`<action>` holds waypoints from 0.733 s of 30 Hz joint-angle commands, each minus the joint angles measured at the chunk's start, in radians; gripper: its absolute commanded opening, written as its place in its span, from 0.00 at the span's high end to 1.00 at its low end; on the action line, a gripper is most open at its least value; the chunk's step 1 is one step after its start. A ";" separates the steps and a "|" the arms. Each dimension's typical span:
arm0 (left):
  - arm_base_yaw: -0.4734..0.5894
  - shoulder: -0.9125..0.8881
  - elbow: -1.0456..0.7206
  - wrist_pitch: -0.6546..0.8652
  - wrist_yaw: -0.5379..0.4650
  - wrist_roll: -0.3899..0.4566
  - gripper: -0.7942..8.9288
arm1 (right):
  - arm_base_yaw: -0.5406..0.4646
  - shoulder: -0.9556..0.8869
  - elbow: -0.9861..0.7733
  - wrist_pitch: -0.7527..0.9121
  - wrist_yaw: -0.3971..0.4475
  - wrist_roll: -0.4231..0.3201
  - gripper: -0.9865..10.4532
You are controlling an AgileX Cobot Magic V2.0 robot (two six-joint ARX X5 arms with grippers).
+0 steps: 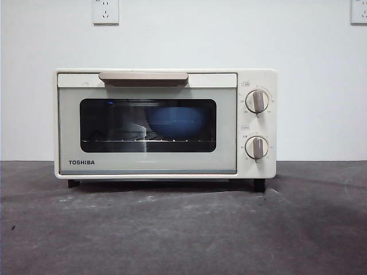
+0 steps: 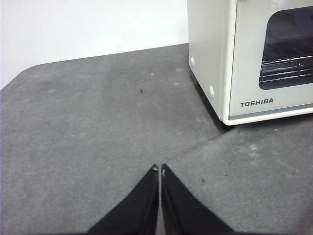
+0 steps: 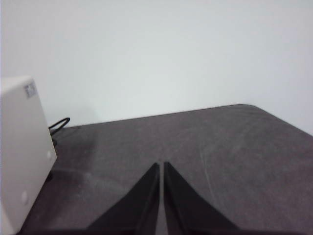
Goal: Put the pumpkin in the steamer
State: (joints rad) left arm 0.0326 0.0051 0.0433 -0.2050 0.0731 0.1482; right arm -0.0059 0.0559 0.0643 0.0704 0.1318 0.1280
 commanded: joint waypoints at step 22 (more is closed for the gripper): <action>0.000 -0.002 -0.016 -0.006 -0.003 0.012 0.90 | 0.002 -0.052 -0.055 -0.243 -0.002 0.022 0.91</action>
State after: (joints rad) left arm 0.0326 0.0051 0.0433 -0.2054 0.0731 0.1482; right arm -0.0059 0.0051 0.0166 -0.1627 0.1303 0.1387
